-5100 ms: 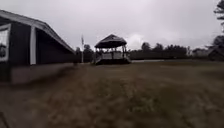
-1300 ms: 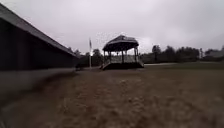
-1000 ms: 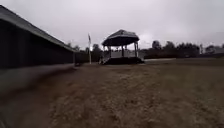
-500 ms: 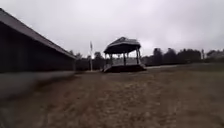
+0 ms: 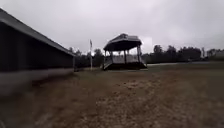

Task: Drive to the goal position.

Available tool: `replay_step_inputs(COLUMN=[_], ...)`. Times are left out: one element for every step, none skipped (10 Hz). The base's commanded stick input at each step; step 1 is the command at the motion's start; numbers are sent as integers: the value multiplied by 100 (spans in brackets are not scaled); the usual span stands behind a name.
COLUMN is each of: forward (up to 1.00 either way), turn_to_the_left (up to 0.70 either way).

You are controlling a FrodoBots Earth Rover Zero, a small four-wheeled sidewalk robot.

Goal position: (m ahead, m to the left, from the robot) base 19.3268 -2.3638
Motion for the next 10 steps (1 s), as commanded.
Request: replay_step_inputs(forward=[70, 70, 70, 70, 70, 70, 70, 70, 70, 70], turn_to_the_left=[0, 0, 0, 0, 0, 0, 0, 0, 0, 0])
